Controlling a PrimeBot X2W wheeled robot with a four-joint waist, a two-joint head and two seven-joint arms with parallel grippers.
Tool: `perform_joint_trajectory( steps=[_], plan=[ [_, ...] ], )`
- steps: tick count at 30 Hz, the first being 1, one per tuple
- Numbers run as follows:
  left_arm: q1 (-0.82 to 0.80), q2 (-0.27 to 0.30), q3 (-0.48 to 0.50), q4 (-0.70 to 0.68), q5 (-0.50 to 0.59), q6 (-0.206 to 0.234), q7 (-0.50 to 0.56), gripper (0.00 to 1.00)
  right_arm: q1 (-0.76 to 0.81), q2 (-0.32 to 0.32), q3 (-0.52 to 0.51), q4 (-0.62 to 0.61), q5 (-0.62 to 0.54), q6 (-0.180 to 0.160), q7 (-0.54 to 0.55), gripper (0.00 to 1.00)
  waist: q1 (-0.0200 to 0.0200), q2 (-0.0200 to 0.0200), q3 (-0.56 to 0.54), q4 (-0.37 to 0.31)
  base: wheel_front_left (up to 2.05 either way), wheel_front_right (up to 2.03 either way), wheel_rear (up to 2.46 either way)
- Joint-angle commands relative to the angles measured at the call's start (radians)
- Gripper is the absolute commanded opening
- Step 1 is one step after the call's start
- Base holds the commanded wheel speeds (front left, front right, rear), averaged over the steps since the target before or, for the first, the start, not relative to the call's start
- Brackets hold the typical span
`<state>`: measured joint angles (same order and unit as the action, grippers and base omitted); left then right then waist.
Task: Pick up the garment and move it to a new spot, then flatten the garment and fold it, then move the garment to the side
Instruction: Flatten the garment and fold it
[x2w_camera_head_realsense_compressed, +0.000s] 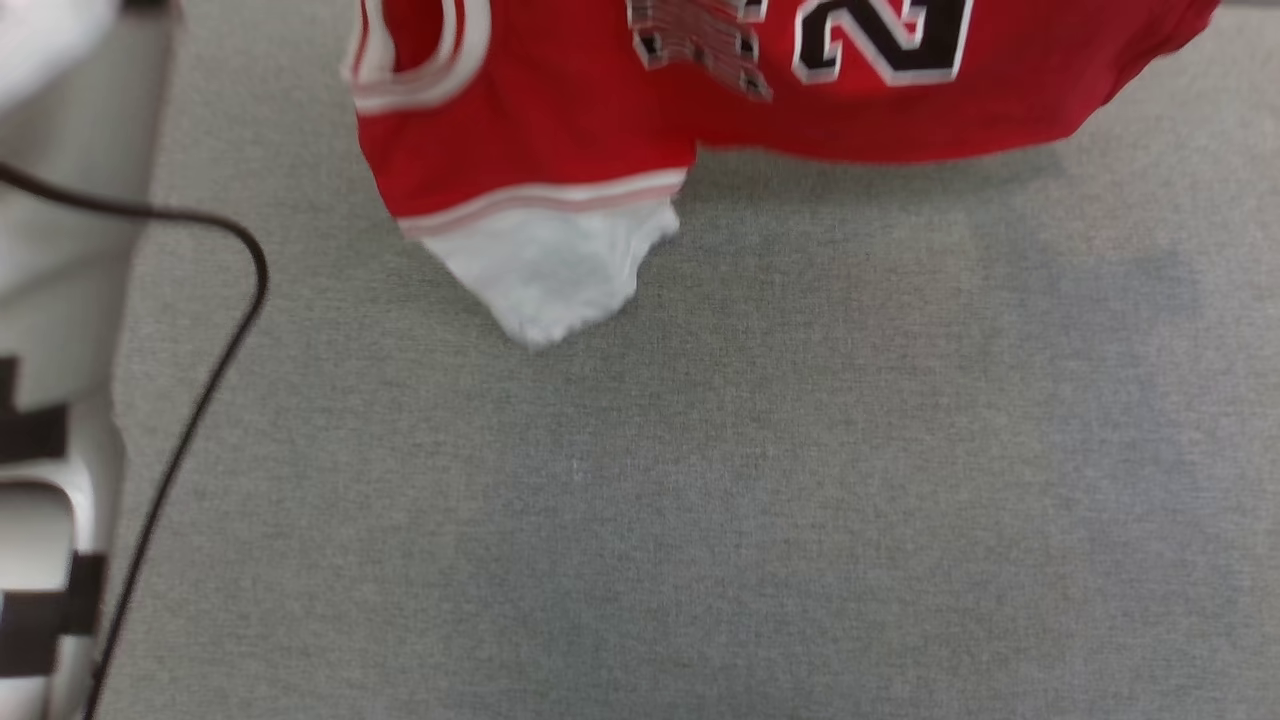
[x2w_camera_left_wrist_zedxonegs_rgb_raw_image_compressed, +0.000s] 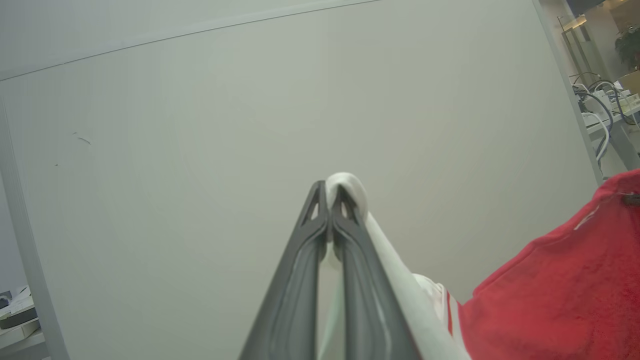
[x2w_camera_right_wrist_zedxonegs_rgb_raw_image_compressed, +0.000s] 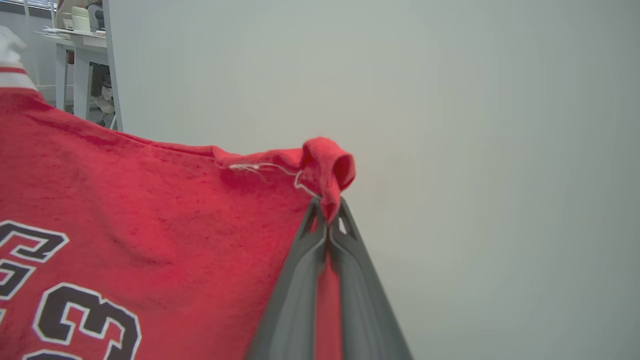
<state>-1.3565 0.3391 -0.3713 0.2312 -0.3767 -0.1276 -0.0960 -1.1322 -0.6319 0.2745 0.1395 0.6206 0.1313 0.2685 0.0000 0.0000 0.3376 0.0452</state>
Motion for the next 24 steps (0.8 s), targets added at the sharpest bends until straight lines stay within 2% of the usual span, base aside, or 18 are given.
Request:
perform_joint_trajectory(
  steps=[1, 7, 15, 19, 24],
  plan=[
    [-0.073, 0.007, -0.007, 0.03, -0.015, -0.002, -0.006, 0.0, -0.067, 0.015, 0.0, 0.027, -0.029, -0.001, -0.006, 0.0, 0.0, 0.0, 0.116, -0.024, 0.0, 0.0, 0.0],
    [-0.331, 0.032, -0.049, 0.157, -0.03, -0.003, -0.042, 0.0, -0.33, 0.065, 0.018, 0.172, -0.114, -0.001, -0.053, 0.0, 0.0, 0.0, 0.212, -0.04, 0.0, 0.0, 0.0],
    [-0.581, 0.055, -0.125, 0.313, -0.063, -0.003, -0.09, 0.0, -0.586, 0.135, 0.068, 0.376, -0.19, -0.001, -0.149, 0.0, 0.0, 0.0, 0.261, -0.058, 0.0, 0.0, 0.0],
    [-0.621, 0.065, -0.161, 0.377, -0.096, -0.003, -0.118, 0.0, -0.643, 0.153, 0.118, 0.461, -0.187, -0.001, -0.193, 0.0, 0.0, 0.0, 0.282, -0.06, 0.0, 0.0, 0.0],
    [-0.59, 0.074, -0.214, 0.435, -0.136, -0.003, -0.144, 0.0, -0.628, 0.154, 0.193, 0.531, -0.155, -0.001, -0.231, 0.0, 0.0, 0.0, 0.299, -0.058, 0.0, 0.0, 0.0]
  ],
)
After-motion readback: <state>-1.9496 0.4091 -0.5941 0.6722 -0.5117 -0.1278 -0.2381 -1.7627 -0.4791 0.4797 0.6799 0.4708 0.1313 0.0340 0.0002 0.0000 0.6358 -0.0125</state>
